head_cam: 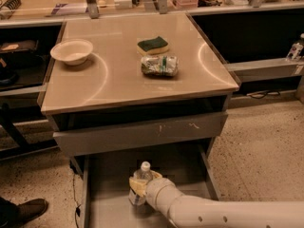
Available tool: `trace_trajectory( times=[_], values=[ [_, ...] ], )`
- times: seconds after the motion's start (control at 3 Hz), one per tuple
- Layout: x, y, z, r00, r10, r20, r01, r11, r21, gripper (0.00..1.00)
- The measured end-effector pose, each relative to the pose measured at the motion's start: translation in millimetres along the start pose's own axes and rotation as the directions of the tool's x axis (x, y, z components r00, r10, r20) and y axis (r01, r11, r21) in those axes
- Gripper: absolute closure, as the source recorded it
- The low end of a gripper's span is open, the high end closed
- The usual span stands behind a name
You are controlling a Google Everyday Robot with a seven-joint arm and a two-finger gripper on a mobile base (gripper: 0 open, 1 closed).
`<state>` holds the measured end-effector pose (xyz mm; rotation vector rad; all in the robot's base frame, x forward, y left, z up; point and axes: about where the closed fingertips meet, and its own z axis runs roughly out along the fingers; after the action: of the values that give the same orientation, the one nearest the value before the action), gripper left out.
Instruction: Place blue plastic bottle into middle drawer
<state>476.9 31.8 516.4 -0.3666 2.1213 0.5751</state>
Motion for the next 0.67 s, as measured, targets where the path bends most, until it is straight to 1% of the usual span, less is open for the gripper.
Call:
trace_trajectory(
  times=[0.33,0.67],
  values=[
    [-6,-13,4,1.0,-0.013,0.024,0.012,0.9992,0.039,1.0],
    [-8,-27,7,0.999,-0.029,0.037,0.026,0.9961,0.084,1.0]
  ],
)
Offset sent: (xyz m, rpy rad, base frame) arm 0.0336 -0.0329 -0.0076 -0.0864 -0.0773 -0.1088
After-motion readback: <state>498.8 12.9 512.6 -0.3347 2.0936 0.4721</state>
